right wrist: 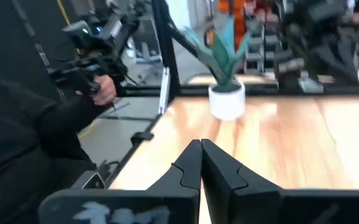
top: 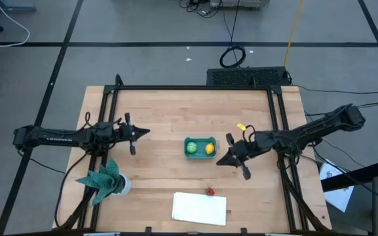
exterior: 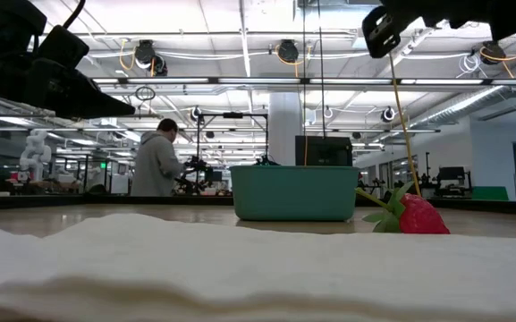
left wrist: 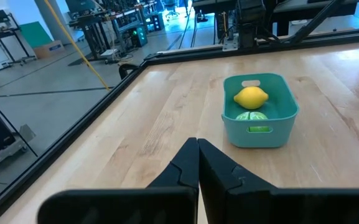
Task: Pick and placing Produce into tupperware
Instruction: Put the strawberry into the green bin
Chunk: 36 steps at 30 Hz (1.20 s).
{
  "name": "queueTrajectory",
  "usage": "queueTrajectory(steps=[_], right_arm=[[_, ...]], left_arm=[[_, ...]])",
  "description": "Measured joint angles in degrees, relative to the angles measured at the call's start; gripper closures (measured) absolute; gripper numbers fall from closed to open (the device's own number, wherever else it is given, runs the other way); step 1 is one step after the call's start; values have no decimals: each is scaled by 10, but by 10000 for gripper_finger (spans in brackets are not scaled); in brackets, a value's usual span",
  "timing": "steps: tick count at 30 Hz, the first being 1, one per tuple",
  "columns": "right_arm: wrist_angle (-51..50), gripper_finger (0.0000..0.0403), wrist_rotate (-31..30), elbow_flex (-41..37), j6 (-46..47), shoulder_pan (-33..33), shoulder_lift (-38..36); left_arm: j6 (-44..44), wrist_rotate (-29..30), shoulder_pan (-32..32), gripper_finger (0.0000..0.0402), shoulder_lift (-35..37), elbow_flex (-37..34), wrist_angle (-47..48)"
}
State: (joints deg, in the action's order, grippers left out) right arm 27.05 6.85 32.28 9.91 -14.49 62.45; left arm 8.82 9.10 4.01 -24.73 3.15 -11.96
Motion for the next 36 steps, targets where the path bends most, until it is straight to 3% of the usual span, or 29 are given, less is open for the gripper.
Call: queueTrajectory(steps=[12, 20, 26, 36], right_arm=[[-162, 403, -84, 80, 105, -51, 0], [-224, 403, -85, 110, 156, -52, 2], [-286, 403, -83, 169, 152, -51, 43], [-491, 403, -81, 321, 148, -51, 132]], left_arm=[[-1, 0, 0, 401, 0, 0, 2], [0, 0, 0, 401, 0, 0, 2], [1, 0, 0, 401, 0, 0, 2], [0, 0, 0, 401, 0, 0, 2]])
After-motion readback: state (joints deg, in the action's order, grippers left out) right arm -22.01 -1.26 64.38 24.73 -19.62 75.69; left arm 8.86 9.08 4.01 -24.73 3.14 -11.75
